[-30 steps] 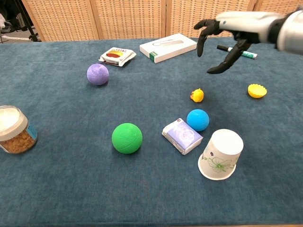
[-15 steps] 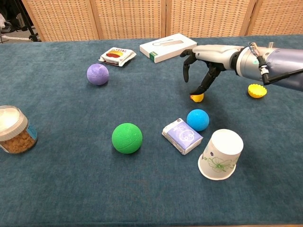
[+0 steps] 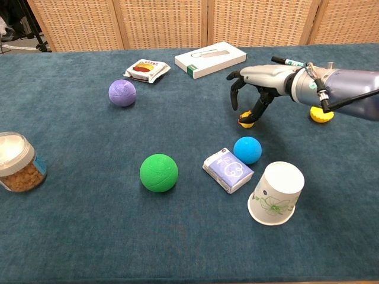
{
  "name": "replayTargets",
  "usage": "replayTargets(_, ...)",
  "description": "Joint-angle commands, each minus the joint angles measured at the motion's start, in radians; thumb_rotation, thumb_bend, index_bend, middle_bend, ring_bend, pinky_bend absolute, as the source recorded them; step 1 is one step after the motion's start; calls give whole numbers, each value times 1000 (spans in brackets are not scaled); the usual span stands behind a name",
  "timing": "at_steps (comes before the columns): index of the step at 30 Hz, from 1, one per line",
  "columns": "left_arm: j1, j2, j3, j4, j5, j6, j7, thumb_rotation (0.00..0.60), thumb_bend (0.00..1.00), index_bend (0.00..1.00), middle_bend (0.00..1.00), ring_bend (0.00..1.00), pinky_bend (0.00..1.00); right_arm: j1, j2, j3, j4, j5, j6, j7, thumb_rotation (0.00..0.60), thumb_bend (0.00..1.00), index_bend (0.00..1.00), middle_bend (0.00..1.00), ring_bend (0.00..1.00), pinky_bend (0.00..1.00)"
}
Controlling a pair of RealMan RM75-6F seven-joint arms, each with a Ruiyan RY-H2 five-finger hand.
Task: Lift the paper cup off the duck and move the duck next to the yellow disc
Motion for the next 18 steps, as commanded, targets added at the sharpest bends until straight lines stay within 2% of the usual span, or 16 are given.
replayTargets(1,-1,0,1,0,0,-3,1,600,0,0,0,0,0,-1,3,-4,-3,-1,-1,-7,600,311,441,0,0,64)
replayTargets(13,-7,6,5,-4,-1,-18,0,600,0,0,0,0,0,-3,-19,-16,53,-9,-14,-10,600,311,441,0,0,64)
replayTargets(18,-8,4,5,-3,-1,-18,4,600,0,0,0,0,0,-7,-28,-18,71,-24,-22,10,600,311,504,0,0,64)
